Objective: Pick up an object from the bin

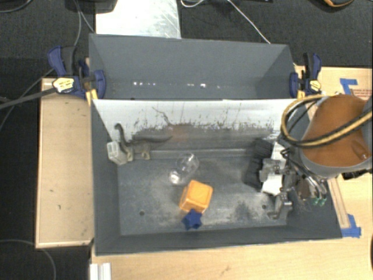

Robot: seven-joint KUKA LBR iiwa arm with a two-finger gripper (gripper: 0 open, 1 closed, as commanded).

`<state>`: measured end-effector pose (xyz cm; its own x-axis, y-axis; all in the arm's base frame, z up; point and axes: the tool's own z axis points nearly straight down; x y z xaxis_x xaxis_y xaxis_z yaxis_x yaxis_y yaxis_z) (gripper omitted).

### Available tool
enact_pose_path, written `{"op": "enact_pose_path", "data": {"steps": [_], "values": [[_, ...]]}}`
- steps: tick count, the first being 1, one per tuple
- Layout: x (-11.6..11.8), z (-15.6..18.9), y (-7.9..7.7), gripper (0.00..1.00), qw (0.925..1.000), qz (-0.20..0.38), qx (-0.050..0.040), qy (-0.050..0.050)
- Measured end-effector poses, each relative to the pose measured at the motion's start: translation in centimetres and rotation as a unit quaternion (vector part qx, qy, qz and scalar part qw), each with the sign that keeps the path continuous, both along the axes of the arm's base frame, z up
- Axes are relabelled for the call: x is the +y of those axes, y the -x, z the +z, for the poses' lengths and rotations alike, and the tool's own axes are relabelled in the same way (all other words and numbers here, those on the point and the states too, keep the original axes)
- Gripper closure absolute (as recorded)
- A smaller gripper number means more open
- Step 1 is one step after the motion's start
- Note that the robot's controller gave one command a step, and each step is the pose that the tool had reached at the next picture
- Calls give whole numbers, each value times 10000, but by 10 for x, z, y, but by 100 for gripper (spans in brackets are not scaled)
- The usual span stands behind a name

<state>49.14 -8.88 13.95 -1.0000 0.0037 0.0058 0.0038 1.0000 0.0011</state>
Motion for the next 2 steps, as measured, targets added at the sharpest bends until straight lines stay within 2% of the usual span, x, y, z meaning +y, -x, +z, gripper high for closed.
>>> {"op": "enact_pose_path", "data": {"steps": [1, 2], "values": [[0, 4, -2, 0, 10000, 32, -40, 7], [-14, -69, -79, 0, 9912, 1320, -24, -8]]}}
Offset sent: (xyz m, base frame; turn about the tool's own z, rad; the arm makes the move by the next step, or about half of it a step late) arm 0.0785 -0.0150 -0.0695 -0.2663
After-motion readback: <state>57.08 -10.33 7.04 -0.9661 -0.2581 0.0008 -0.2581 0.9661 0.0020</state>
